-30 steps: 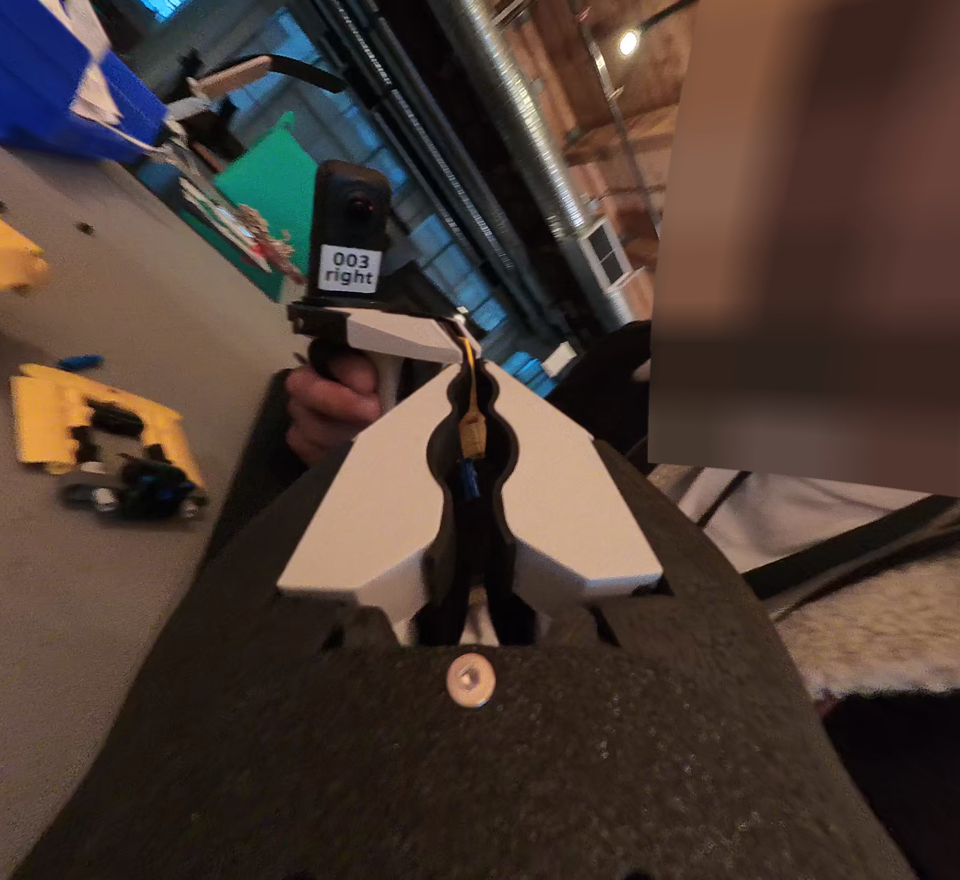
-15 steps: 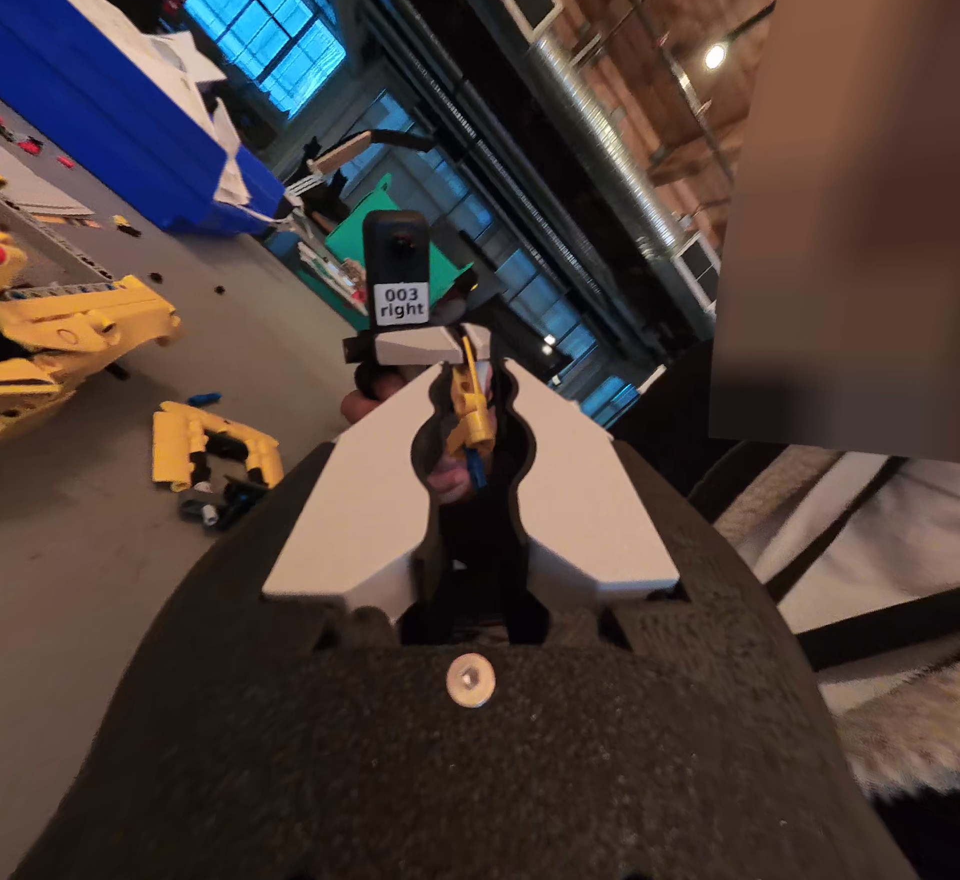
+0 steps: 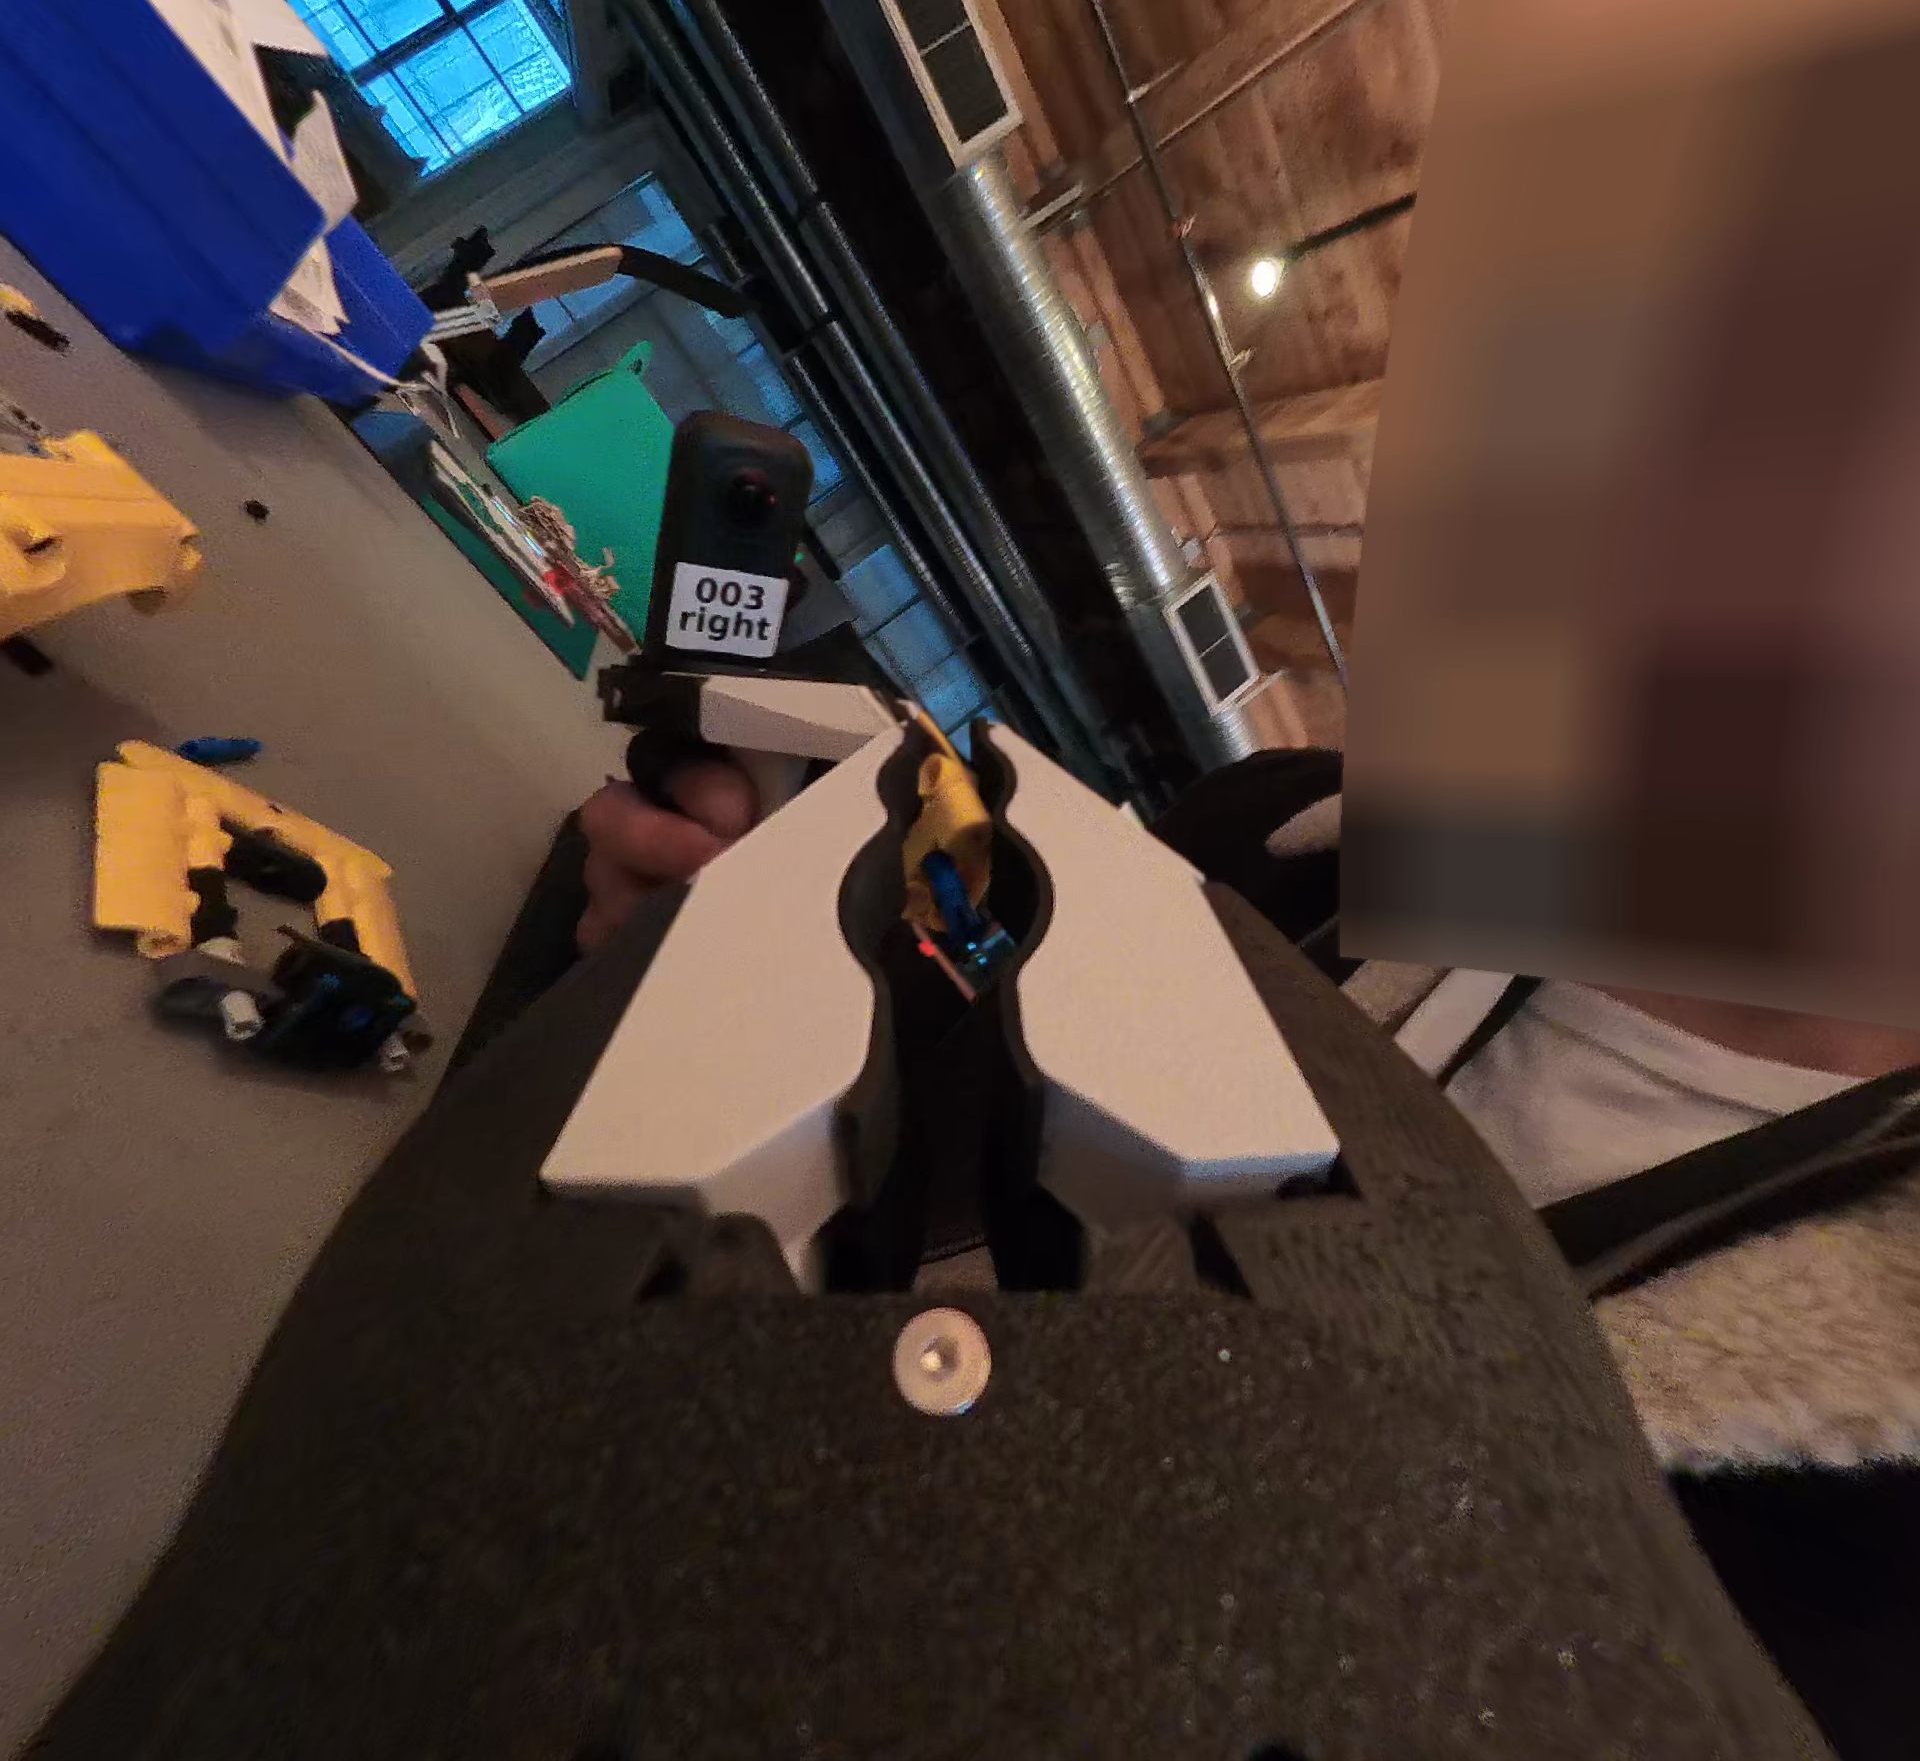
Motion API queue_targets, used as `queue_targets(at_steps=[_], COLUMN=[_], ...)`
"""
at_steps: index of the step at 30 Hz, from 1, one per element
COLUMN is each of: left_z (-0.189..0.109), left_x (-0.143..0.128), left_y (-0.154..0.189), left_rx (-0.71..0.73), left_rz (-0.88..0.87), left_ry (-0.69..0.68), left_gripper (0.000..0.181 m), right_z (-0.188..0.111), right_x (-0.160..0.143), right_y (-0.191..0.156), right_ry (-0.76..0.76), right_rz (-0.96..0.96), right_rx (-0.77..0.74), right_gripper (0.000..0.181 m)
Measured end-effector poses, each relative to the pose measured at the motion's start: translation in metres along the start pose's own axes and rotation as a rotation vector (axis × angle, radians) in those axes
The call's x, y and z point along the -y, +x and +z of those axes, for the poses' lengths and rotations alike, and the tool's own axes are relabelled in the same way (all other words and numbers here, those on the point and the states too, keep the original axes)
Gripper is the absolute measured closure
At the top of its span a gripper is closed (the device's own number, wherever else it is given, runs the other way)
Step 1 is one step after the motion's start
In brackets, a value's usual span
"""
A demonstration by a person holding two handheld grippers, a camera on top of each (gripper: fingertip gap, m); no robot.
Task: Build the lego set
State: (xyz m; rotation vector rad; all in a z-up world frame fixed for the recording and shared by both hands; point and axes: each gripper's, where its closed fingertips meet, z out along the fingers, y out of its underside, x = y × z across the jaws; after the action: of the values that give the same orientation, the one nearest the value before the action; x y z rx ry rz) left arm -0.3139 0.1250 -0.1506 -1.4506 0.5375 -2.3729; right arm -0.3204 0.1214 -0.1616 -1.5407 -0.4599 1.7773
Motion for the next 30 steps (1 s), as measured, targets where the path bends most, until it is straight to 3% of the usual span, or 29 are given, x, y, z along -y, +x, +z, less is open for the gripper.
queue_targets(at_steps=[10,14,17,20,22,27,30], left_z=[-0.002,-0.023,-0.026,-0.012,-0.001,-0.002,-0.002], left_x=[0.008,0.037,0.041,0.029,0.015,0.015,0.012], left_y=[-0.007,-0.005,-0.002,0.0,0.0,0.001,0.003], left_rx=[0.005,0.057,0.138,0.196,0.204,0.188,0.17], left_rz=[-0.078,0.046,0.227,0.451,0.5,0.469,0.449], left_ry=[0.05,0.235,0.275,0.226,0.145,0.155,0.146], left_gripper=[0.172,0.168,0.162,0.156,0.156,0.17,0.168], right_z=[-0.002,-0.018,-0.023,-0.03,-0.033,-0.026,-0.026], right_x=[0.001,0.018,0.026,0.032,0.035,0.028,0.028], right_y=[0.009,0.01,0.01,0.009,0.007,0.001,-0.001], right_ry=[0.003,0.12,0.172,0.225,0.252,0.209,0.216], right_rz=[-0.035,0.014,0.036,0.046,0.057,0.01,-0.009], right_rx=[-0.08,-0.063,-0.042,-0.033,-0.012,-0.015,-0.023], right_gripper=[0.18,0.181,0.181,0.181,0.181,0.181,0.181])
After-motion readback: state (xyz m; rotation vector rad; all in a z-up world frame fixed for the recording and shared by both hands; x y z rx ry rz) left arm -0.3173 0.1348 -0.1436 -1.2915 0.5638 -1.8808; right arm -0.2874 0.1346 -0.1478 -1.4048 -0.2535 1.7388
